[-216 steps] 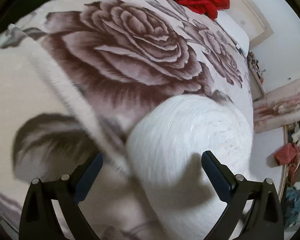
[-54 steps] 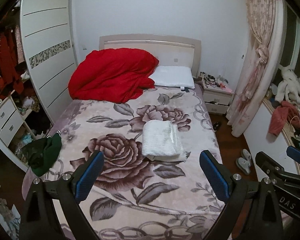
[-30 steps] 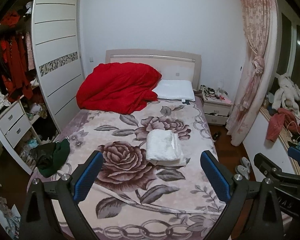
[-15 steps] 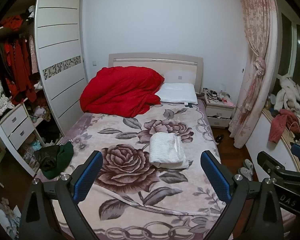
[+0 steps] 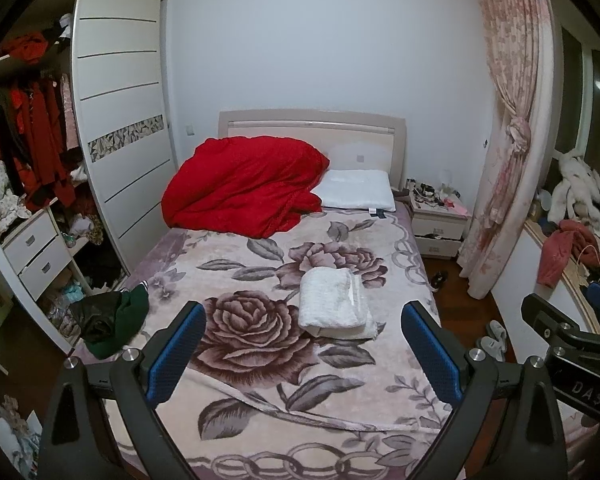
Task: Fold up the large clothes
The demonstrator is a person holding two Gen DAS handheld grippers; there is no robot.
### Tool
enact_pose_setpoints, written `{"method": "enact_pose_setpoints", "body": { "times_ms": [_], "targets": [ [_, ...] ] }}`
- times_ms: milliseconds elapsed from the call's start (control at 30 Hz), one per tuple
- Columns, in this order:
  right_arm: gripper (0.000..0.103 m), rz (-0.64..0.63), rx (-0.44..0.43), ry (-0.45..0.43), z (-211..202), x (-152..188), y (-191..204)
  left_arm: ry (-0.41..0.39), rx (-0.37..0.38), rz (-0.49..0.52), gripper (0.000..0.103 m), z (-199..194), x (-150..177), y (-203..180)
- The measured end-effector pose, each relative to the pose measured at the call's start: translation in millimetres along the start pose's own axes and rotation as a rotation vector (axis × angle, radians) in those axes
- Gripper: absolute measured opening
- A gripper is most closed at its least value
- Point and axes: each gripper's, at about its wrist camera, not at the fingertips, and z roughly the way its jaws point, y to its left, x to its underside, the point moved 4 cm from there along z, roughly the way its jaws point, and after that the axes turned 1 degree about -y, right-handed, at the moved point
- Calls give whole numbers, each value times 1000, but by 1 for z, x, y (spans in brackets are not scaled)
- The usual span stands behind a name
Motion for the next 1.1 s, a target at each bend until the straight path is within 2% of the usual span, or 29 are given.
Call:
{"method": "enact_pose_setpoints", "body": {
  "times_ms": [1100],
  "targets": [
    [102,2,-5,-11,-12,3,-2,-15,-20,-1,100,-10,-5,3]
  ]
}}
